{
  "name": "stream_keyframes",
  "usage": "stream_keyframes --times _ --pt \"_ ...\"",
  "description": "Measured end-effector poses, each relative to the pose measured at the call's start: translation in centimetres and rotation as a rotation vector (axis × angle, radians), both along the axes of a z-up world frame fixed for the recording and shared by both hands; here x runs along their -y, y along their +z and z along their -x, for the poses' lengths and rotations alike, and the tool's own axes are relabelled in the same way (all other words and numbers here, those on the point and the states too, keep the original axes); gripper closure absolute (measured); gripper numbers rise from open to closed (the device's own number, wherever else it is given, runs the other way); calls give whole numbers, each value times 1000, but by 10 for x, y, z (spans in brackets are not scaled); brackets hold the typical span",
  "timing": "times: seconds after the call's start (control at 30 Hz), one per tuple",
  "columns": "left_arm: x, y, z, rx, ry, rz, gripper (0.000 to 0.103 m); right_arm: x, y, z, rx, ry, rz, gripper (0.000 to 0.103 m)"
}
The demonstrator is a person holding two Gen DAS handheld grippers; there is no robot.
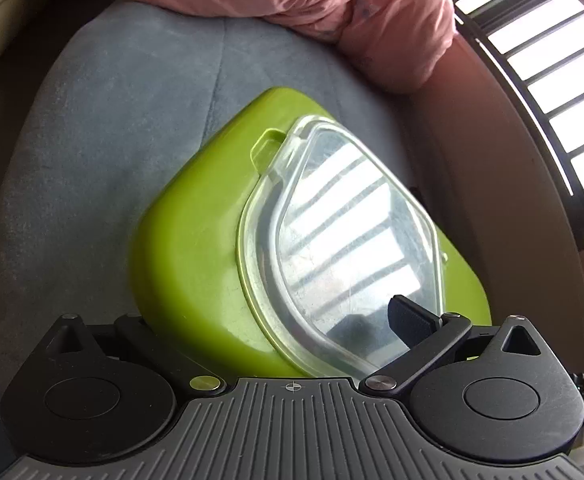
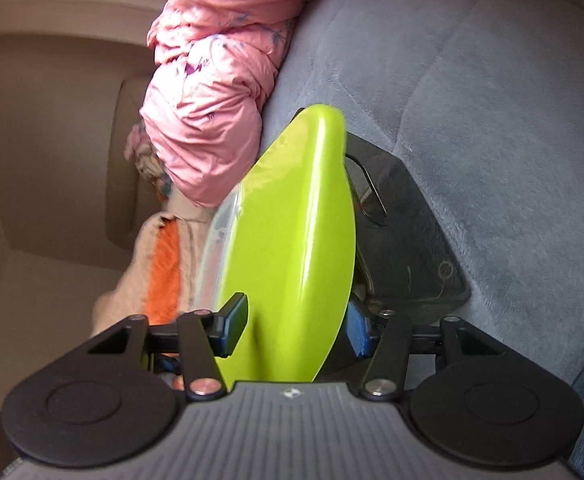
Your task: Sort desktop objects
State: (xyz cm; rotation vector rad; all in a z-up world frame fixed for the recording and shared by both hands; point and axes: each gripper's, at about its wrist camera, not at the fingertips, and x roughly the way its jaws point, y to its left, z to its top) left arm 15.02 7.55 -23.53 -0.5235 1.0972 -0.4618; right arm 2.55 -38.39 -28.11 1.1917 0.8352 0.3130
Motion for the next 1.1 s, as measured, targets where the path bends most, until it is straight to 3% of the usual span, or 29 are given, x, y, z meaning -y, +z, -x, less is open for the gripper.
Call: stream_keyframes --times 0.03,0.07,0.13,0.23,0.3,0.4,0.47,0.53,0.7,0.87,0.97,1.03,1.1 --pt "0 -2 0 -19 -11 -9 0 1 -3 4 -5 -1 -24 41" --pt "0 -5 -2 -48 -31 -9 0 2 -6 9 -28 -2 -34 23" --pt "-8 -13 -5 -114 -98 7 0 1 -16 17 -88 -2 -25 17" --pt "-33 -20 -16 -202 -184 47 0 5 -20 37 -109 -27 -38 19" --pt "-58 -19 -30 -228 -215 83 0 9 -7 49 -52 -92 16 19" --pt "-89 -10 -57 -193 -155 95 0 6 12 62 34 -168 164 17" --pt "-91 -7 -78 -181 -122 120 0 -9 17 61 68 -151 253 16" --pt "-90 -6 -99 -178 -97 140 0 -24 13 53 73 -124 240 16" --pt "-48 -13 -144 -246 -91 17 0 -36 1 32 51 -140 192 26" --pt "-22 -14 -154 -291 -123 -82 0 -20 29 26 93 -211 417 29" --pt "-12 -14 -145 -287 -163 -93 0 -6 35 5 141 -149 390 25" --pt "-16 -11 -135 -257 -126 -88 1 -4 27 -15 127 -100 366 26" --pt "-23 -4 -117 -203 -74 -90 10 -5 16 -32 103 -56 341 37"
